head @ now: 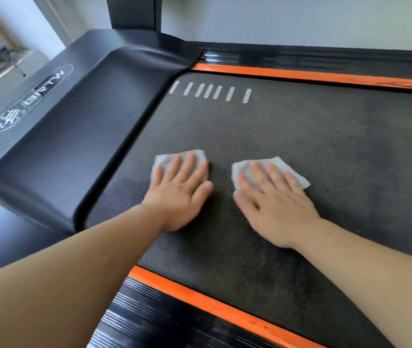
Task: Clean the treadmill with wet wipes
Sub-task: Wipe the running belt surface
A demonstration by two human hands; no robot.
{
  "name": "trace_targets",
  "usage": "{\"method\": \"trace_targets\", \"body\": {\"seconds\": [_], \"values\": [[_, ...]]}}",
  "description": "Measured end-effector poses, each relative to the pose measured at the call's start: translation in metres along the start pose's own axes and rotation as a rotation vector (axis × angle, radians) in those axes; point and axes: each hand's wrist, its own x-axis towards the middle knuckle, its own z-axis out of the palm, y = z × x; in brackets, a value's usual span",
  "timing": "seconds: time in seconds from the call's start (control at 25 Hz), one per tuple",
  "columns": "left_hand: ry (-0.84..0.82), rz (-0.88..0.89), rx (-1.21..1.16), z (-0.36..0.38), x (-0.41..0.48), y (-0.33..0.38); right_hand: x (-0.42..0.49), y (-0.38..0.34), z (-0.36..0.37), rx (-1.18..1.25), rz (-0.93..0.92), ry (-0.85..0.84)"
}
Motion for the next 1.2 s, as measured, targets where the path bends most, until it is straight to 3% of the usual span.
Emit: {"method": "trace_targets", "body": {"seconds": [0.08,0.12,0.24,0.32,0.4,0.48,0.56,0.68,0.72,0.8,0.88,0.92,1.0,1.08,1.12,1.2], "values": [[-0.002,-0.187,-0.01,0.003,-0.002,-0.02,0.005,0.006,-0.005,0.075,0.211,0.012],[-0.018,-0.193,-0.019,0.004,-0.004,-0.017,0.004,0.001,-0.004,0.084,0.257,0.022],[-0.047,0.084,0.03,0.007,-0.008,0.013,-0.01,-0.037,0.013,0.021,0.034,0.041],[-0.027,0.123,0.002,0.0,-0.006,0.005,-0.012,-0.043,0.015,-0.006,-0.098,-0.013],[-0.005,-0.117,-0.077,-0.003,-0.005,-0.025,-0.002,-0.024,0.002,0.044,-0.037,-0.04],[-0.023,-0.301,-0.084,-0.001,-0.011,-0.041,0.005,0.001,-0.01,0.094,0.16,-0.042],[-0.053,-0.216,-0.068,0.001,-0.016,-0.021,0.002,0.003,-0.009,0.084,0.225,-0.037],[-0.079,0.088,0.004,-0.001,-0.016,0.014,-0.014,-0.03,0.004,0.01,-0.06,-0.035],[-0.063,0.113,0.004,-0.003,-0.012,0.01,-0.016,-0.035,0.005,0.011,-0.15,-0.053],[-0.015,-0.047,-0.04,-0.004,-0.004,-0.012,-0.012,-0.029,0.0,0.046,-0.164,-0.066],[-0.018,-0.259,-0.056,0.0,-0.005,-0.029,-0.007,-0.008,-0.004,0.061,0.027,-0.033],[-0.029,-0.271,-0.045,0.002,-0.007,-0.025,-0.005,0.001,-0.004,0.055,0.133,-0.008],[-0.034,-0.068,0.002,0.001,-0.013,-0.001,-0.008,0.004,-0.001,0.018,0.182,0.033],[-0.029,0.155,0.025,-0.003,-0.015,0.015,-0.012,-0.009,0.003,-0.006,-0.001,0.023],[-0.019,0.19,0.012,-0.006,-0.013,0.013,-0.012,-0.013,0.003,0.004,-0.104,0.0],[-0.009,0.051,-0.017,-0.007,-0.007,-0.004,-0.009,-0.013,-0.002,0.046,-0.173,-0.048]]}}
